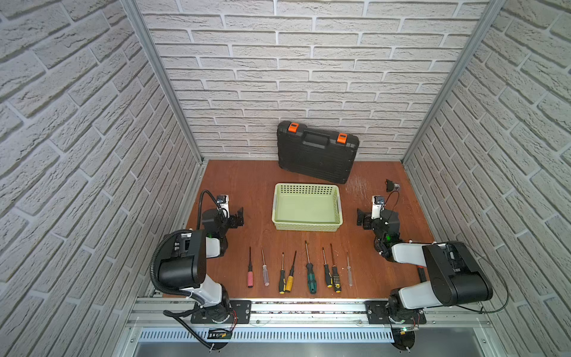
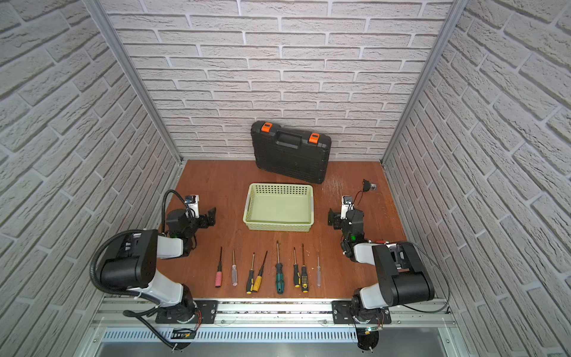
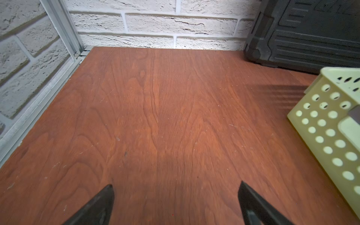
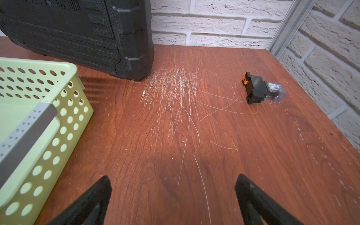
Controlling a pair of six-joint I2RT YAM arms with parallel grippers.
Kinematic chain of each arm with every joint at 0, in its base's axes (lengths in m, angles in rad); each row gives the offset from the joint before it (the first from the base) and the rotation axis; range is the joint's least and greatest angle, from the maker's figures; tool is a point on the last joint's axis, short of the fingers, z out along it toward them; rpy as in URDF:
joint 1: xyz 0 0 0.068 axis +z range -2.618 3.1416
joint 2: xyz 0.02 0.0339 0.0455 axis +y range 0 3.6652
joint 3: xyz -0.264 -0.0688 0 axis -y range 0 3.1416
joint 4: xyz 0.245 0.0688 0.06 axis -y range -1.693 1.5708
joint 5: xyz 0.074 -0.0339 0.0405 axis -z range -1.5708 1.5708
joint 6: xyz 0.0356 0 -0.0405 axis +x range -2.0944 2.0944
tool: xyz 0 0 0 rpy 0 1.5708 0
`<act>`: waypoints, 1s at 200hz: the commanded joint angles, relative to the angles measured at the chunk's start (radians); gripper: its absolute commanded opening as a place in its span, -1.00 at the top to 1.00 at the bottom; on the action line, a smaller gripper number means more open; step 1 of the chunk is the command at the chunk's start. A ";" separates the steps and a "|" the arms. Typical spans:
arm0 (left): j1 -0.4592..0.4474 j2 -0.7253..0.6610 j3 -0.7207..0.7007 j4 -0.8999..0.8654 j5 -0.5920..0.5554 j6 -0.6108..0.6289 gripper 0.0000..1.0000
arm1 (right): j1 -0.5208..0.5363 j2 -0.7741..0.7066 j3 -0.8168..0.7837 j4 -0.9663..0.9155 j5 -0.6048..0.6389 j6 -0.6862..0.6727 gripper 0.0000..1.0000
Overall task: Put the screwdriver in the bin
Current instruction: Pick up the screwdriver from the bottom-center of the table.
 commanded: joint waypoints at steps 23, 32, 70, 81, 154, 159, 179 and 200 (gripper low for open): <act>0.006 0.009 0.015 0.064 0.011 0.001 -0.96 | 0.007 0.000 0.013 0.045 0.003 -0.013 -1.00; 0.005 0.010 0.015 0.064 0.010 0.000 -0.96 | 0.005 0.000 0.014 0.044 0.003 -0.013 -1.00; 0.005 0.010 0.016 0.065 0.012 0.000 -0.96 | 0.006 0.002 0.016 0.042 0.003 -0.009 -1.00; 0.006 0.010 0.015 0.064 0.012 0.000 -0.96 | 0.007 0.002 0.017 0.040 0.005 -0.009 -1.00; -0.025 -0.023 0.066 -0.060 -0.204 -0.036 -0.96 | 0.006 0.000 0.012 0.047 0.004 -0.013 -1.00; -0.026 -0.031 0.077 -0.089 -0.220 -0.037 -0.96 | 0.006 -0.001 0.011 0.049 0.005 -0.012 -0.99; -0.025 -0.088 0.203 -0.385 -0.298 -0.079 -0.96 | 0.006 -0.011 0.003 0.090 0.033 -0.005 -1.00; -0.023 -0.112 0.345 -0.622 -0.332 -0.104 -0.96 | 0.006 -0.156 0.091 -0.192 0.091 0.011 -0.99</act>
